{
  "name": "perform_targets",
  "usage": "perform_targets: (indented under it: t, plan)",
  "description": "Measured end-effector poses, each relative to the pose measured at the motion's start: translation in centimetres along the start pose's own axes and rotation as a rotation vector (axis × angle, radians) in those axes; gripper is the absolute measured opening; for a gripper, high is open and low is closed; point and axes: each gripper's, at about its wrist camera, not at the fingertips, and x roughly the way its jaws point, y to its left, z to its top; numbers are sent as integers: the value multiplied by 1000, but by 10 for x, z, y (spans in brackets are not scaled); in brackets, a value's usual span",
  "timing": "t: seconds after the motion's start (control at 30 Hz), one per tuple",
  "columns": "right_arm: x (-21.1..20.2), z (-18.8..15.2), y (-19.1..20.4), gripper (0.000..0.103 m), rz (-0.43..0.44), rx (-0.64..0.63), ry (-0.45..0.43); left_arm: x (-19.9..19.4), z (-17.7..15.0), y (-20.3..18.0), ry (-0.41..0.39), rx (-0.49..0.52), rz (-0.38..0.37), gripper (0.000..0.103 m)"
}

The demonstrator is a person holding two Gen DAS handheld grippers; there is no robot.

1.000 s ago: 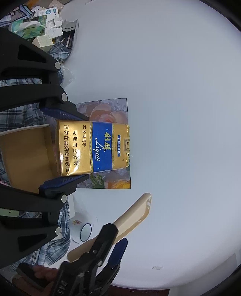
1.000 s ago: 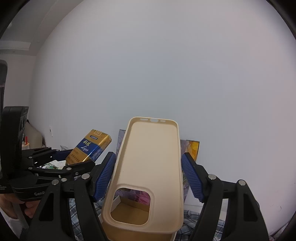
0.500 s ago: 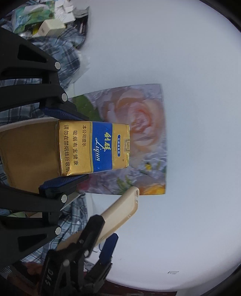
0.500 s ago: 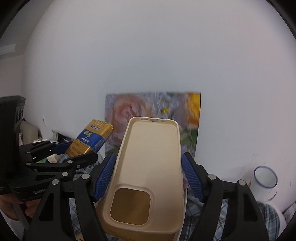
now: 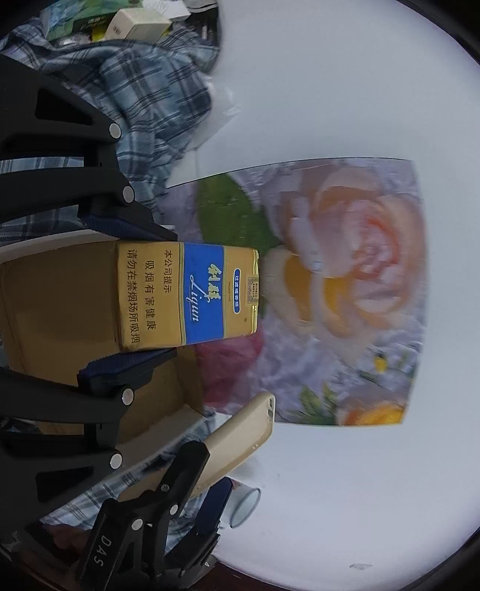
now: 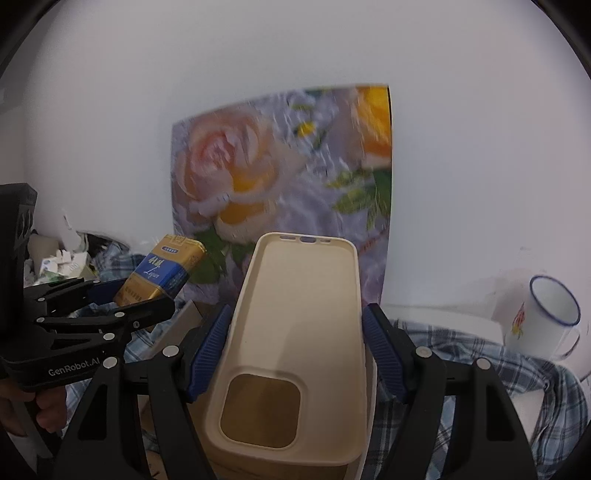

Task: Organize soft objects
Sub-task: 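Lift the cigarette pack and phone case and carry both over the open box, then lower both items into the box and open both grippers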

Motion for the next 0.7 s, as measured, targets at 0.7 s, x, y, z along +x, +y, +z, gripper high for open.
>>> perform_targets:
  t: [0.7]
  plan:
    - [65, -45, -8, 72, -60, 14, 232, 62, -37, 11, 188, -26, 42, 55]
